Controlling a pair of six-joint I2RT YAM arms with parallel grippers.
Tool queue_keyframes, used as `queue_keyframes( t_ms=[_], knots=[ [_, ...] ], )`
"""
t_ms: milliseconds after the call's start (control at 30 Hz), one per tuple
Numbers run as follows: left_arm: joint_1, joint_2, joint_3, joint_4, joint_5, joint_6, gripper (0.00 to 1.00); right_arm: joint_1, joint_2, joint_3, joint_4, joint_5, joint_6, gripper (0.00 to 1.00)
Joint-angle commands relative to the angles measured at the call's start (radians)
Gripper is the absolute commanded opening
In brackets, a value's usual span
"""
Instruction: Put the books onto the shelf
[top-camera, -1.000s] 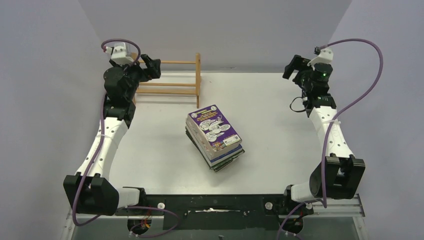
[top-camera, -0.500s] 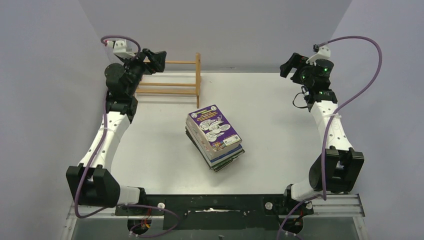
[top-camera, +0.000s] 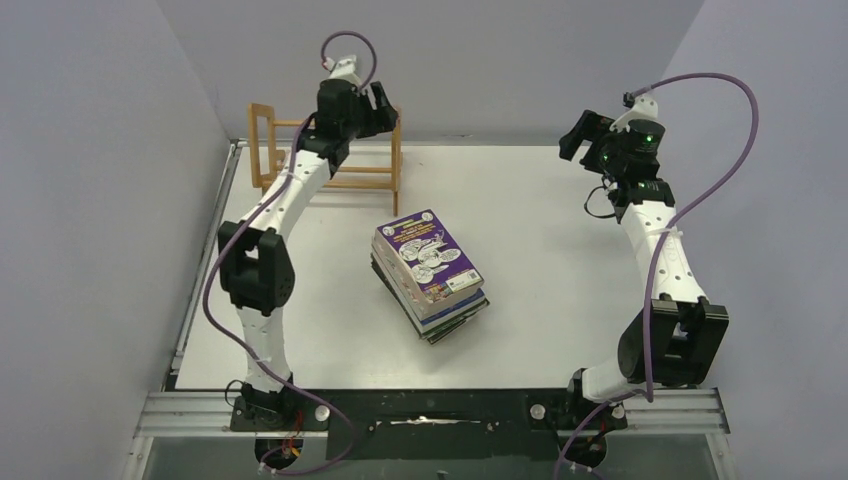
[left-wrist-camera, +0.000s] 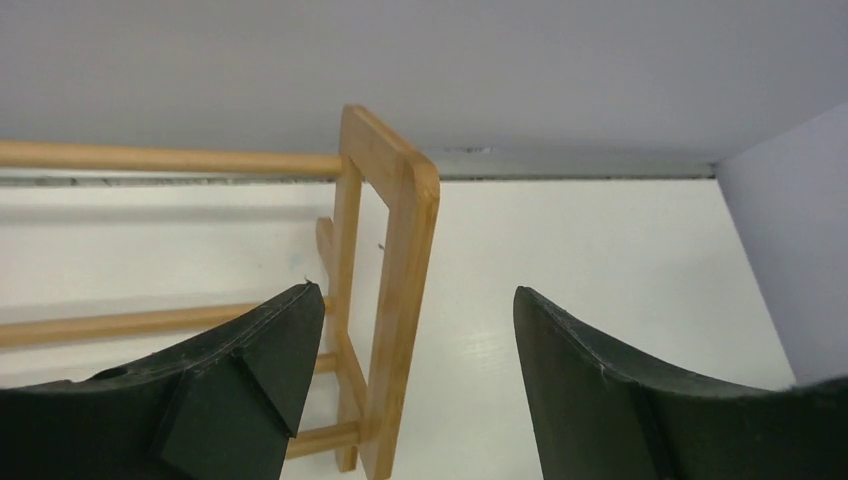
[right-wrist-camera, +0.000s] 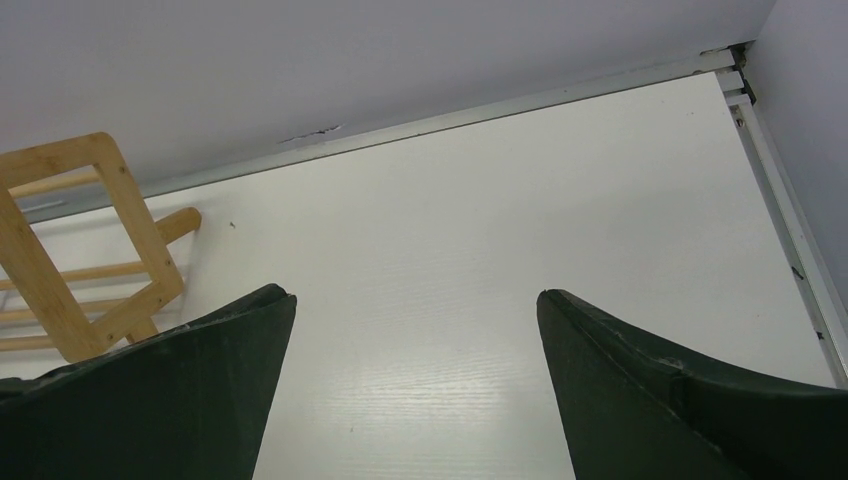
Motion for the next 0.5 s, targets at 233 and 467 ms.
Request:
queue_keyframes(
  t_ms=[233, 467],
  knots=[
    [-0.114, 0.076, 0.164, -0.196, -0.162, 0.001, 0.68, 0.01, -0.047, 0.009, 0.01, 0.011, -0.019, 0.98],
    [-0.119, 0.161, 0.248, -0.243, -0.197, -0.002, 0.68, 0.01, -0.048, 0.012, 0.013, -0.001, -0.013, 0.98]
  ],
)
